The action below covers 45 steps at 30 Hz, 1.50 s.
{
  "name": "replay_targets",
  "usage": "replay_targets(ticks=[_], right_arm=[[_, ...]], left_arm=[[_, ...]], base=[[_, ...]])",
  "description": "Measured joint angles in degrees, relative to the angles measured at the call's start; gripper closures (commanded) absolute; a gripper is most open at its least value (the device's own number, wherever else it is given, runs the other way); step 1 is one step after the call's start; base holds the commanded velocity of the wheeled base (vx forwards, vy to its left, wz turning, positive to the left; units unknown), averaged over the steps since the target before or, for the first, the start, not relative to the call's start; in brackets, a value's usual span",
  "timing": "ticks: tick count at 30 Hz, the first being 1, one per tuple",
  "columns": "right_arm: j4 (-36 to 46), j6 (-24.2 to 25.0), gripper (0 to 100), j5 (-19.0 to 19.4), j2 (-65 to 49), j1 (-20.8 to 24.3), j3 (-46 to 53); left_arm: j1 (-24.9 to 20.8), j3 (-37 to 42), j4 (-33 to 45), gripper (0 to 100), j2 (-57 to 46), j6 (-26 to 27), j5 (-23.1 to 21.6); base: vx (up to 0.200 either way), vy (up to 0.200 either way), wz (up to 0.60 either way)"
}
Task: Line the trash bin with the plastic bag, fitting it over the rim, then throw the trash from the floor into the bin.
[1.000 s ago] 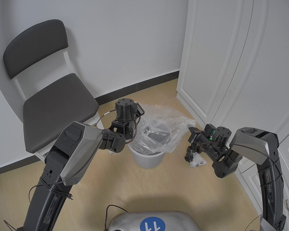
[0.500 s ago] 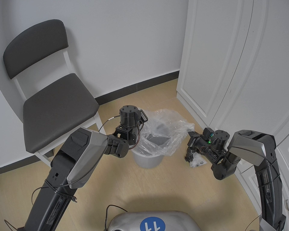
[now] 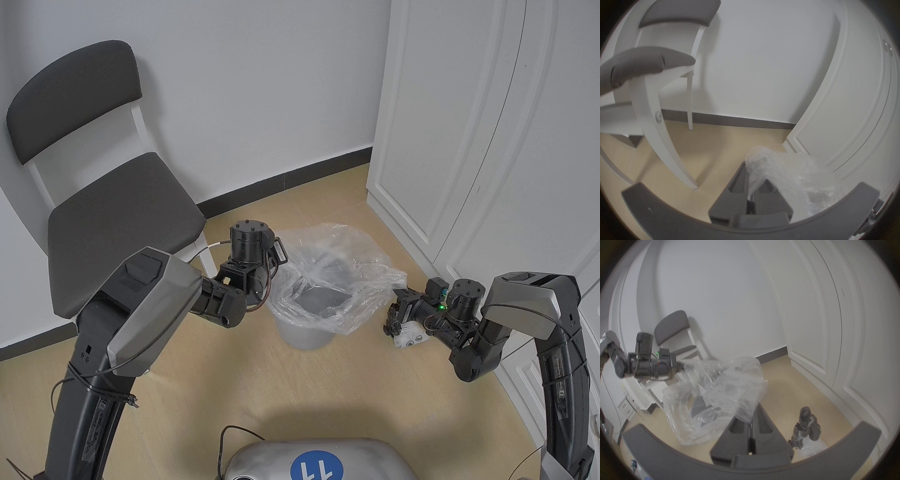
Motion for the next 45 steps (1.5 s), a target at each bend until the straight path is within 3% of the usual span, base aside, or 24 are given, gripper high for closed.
replay_targets(ticks=[19,20,32,45], right_arm=[[0.0,-2.7,100,1.8,1.4,-1.3,3.3],[0.0,-2.7,0,1.8,1.4,-1.2,3.4],[0.0,-2.3,0,2.3,-1.2,-0.4,7.7],[2.3,-2.3,0,4.0,-16.0,2.8,20.8]], left_arm=[[2.6,4.1,-0.1,100,-4.4,4.9,1.4],[2.6,4.2,-0.1,100,-4.4,5.0,1.4],[2.5,4.2,0.1,100,-4.1,5.1,1.3],[2.2,10.5,0.7,100,-7.7,6.4,1.1]], base=[[0.0,0.0,0.0],[0.0,0.0,0.0],[0.0,0.0,0.0],[0.0,0.0,0.0]])
